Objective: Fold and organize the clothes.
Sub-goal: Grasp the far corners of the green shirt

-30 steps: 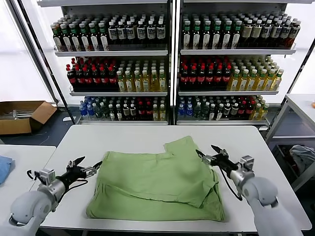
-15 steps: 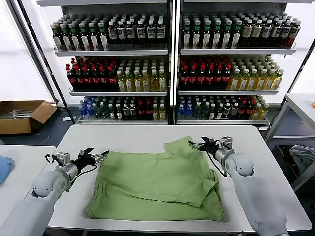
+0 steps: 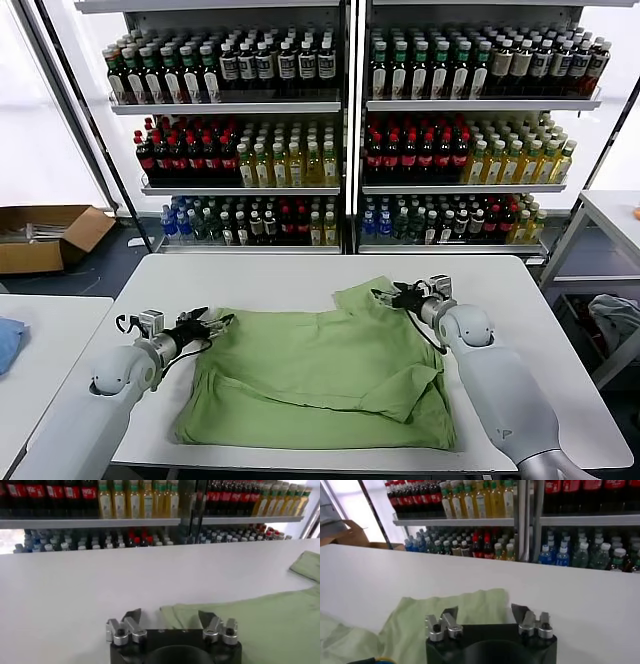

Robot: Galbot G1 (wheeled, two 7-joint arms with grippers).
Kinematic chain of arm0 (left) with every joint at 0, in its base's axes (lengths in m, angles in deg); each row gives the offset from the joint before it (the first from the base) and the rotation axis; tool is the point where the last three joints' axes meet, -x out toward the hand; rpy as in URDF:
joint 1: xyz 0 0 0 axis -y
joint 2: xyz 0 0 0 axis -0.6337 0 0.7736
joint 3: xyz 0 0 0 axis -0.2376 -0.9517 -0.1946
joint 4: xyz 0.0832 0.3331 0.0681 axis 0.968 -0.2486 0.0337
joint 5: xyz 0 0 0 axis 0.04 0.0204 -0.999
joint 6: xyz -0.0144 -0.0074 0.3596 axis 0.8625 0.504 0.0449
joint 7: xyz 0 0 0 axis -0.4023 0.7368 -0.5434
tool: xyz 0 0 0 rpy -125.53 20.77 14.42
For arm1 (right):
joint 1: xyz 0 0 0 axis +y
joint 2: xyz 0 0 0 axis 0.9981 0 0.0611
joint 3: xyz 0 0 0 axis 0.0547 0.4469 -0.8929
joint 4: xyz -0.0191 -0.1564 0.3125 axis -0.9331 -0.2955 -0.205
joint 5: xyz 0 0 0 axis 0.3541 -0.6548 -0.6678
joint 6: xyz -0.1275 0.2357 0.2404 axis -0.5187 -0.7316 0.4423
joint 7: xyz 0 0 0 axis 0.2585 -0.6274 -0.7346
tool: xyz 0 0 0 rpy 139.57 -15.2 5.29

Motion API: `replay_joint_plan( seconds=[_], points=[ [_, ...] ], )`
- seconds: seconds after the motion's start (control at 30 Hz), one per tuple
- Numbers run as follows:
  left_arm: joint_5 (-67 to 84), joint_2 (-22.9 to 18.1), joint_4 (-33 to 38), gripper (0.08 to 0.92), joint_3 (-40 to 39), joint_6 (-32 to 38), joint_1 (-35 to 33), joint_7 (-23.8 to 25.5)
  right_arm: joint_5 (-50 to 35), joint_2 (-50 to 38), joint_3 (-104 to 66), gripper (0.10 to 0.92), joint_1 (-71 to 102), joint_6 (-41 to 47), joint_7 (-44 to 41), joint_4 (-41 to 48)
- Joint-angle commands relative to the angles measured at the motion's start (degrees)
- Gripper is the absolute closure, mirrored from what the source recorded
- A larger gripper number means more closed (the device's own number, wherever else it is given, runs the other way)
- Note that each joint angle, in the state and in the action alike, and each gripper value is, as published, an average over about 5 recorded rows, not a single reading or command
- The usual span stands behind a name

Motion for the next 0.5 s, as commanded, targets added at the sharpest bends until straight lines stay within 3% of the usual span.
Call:
replay_joint_plan(
  seconds=[0.03,0.5],
  points=[
    [-0.73,-0.29,-1.44,0.382,-1.53,-0.66,0.7,0.25,0.12,0.43,1.12,0.509,-1.31,-0.02,0.05,1.44],
    [-0.74,0.69,1.65,0.78,-1.52,0.03,-0.02,1.08,-7.73,0.05,-1.13,0.899,1.18,0.01,1.5,-4.83]
  ],
)
